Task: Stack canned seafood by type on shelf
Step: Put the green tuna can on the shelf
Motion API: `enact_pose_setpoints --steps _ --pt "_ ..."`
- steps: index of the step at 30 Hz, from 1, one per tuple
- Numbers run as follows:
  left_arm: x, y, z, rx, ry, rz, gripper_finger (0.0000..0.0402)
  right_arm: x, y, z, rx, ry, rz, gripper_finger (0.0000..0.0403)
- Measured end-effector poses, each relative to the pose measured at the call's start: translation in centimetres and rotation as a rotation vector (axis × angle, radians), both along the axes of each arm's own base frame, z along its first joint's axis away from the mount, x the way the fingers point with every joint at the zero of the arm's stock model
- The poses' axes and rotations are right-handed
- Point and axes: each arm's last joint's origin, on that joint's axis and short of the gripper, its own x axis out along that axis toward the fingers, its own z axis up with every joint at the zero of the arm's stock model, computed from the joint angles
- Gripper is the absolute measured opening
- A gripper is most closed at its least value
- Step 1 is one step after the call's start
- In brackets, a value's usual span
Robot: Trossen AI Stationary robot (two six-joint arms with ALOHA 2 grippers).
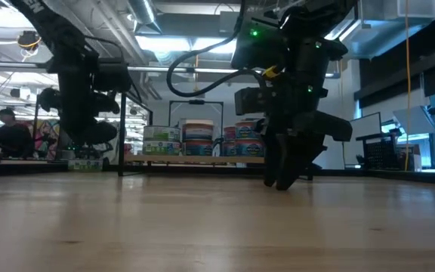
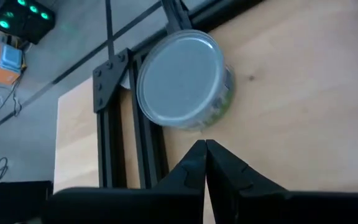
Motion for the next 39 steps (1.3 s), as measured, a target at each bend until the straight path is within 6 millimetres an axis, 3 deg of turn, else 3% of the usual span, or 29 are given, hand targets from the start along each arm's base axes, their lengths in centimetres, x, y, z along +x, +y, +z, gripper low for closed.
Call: enact_pose_setpoints --steps 13,28,39 --pt "-0.6 2.7 -0.9 0.126 -0.073 0.021 0.0002 0.0 0.0 0.0 0.006 -0.005 -0.012 0.0193" --pt "-0.3 3.5 -4.2 0.179 0.178 0.071 0.0001 0.1 0.0 0.0 0.008 -0.014 -0.013 0.0193" --pt "0.1 3.7 -4.8 0.178 0.267 0.035 0.0001 0.1 0.1 0.0 0.009 -0.016 -0.013 0.0193"
